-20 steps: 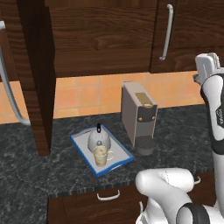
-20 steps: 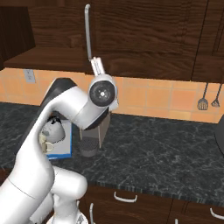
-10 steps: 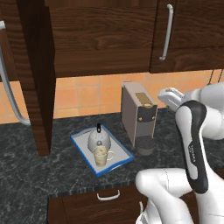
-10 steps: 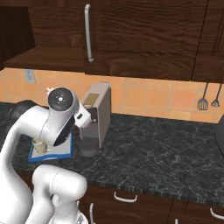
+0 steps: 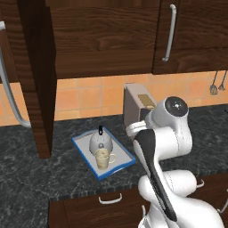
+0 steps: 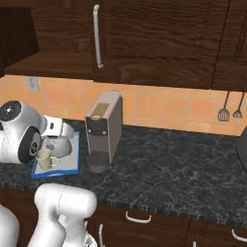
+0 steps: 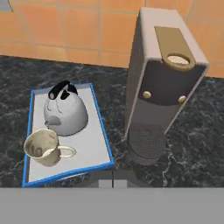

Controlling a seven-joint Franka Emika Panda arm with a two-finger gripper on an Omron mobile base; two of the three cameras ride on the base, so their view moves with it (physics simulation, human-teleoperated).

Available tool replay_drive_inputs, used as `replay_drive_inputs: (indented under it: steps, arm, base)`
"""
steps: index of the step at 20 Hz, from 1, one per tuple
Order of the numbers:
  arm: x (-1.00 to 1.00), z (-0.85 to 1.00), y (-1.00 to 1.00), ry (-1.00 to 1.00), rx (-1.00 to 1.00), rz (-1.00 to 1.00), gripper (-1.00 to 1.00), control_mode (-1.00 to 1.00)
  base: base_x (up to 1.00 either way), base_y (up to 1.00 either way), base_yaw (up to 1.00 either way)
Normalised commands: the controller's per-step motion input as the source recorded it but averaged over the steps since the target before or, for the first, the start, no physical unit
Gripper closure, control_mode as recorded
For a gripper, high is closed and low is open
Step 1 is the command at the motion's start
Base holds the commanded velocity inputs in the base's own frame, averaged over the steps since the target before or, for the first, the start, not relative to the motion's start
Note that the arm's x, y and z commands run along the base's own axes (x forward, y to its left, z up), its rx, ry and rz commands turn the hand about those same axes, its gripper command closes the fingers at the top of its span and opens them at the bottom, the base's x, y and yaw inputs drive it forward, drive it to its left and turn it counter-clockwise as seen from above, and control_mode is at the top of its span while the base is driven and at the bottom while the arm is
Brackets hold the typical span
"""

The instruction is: Pick the kettle from the counter and place it on the tray. Then pick the mug from the cabinet and place it on the tray. Then close the cabinet doors.

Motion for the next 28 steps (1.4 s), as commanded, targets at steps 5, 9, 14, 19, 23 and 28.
replay_drive_inputs:
  steps: [5,9,14,19,23,28]
  arm:
    - [0.0,-0.33,0.44,-0.07,-0.45,0.7,1.0,-1.0]
    - [-0.04,-0.45,0.76,-0.29,-0.44,0.49,1.0,-1.0]
    - [0.0,-0.3,0.48,-0.07,-0.26,0.07,1.0,-1.0]
    - [-0.01,-0.19,0.36,-0.12,-0.15,0.05,1.0,-1.0]
    - [0.0,-0.24,0.71,-0.35,-0.16,0.06,1.0,-1.0]
    - [0.0,-0.04,0.67,-0.27,-0.17,0.04,1.0,-1.0]
  base:
    - [0.0,0.0,0.0]
    - [0.0,0.0,0.0]
    - [0.0,0.0,0.0]
    - [0.0,0.0,0.0]
    - [0.0,0.0,0.0]
    - [0.0,0.0,0.0]
